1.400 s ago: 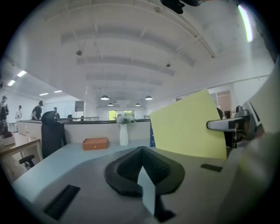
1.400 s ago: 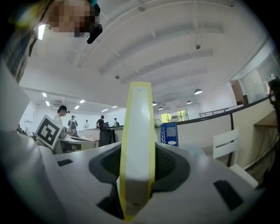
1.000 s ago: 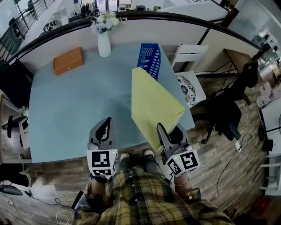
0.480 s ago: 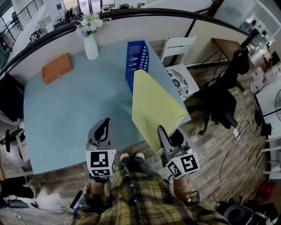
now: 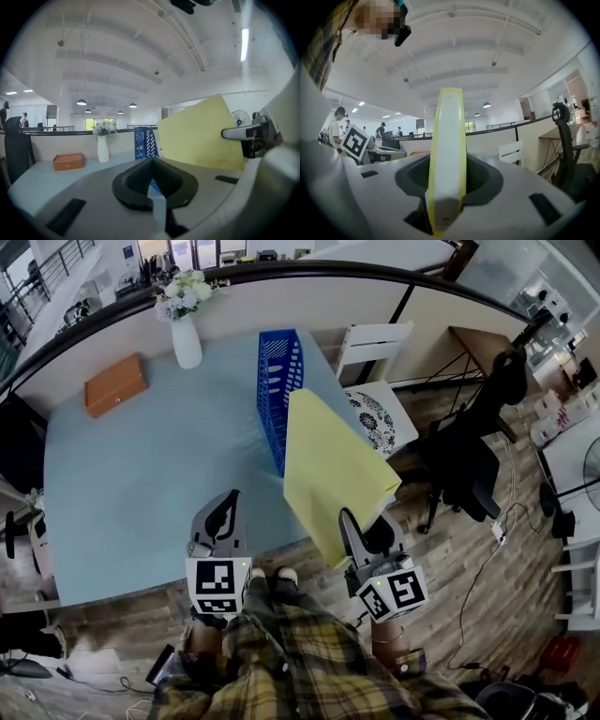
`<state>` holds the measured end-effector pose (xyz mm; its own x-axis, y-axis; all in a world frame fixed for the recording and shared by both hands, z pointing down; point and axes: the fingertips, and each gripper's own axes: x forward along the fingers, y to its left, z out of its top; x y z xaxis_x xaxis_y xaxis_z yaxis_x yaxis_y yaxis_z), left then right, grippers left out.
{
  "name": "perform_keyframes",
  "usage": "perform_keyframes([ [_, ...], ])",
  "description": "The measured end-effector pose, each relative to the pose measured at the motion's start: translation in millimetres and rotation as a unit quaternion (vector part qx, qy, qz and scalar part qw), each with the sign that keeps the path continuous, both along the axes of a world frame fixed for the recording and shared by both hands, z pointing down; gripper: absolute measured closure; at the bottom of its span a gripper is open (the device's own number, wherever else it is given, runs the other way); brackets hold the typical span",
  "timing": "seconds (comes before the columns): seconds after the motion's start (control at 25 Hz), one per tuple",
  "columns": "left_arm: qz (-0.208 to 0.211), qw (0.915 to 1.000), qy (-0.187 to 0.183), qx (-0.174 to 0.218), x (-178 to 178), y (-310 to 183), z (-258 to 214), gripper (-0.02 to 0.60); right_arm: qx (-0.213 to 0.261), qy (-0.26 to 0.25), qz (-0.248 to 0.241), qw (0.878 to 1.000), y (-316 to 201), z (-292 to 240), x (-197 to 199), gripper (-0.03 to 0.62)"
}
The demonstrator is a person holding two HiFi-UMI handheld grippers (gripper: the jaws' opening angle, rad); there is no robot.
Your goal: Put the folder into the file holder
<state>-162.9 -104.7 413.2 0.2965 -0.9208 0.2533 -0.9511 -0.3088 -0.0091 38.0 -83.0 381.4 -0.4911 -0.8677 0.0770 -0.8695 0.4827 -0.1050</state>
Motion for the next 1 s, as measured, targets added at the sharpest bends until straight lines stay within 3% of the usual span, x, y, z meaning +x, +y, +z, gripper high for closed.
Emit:
perform_keyframes([
  [1.0, 0.027, 0.9996, 0.002, 0.005, 22.3, -20.6, -1.7, 0.589, 0.062, 0.004, 0.054, 0.997, -16.0, -60.6, 35.9, 0.427],
])
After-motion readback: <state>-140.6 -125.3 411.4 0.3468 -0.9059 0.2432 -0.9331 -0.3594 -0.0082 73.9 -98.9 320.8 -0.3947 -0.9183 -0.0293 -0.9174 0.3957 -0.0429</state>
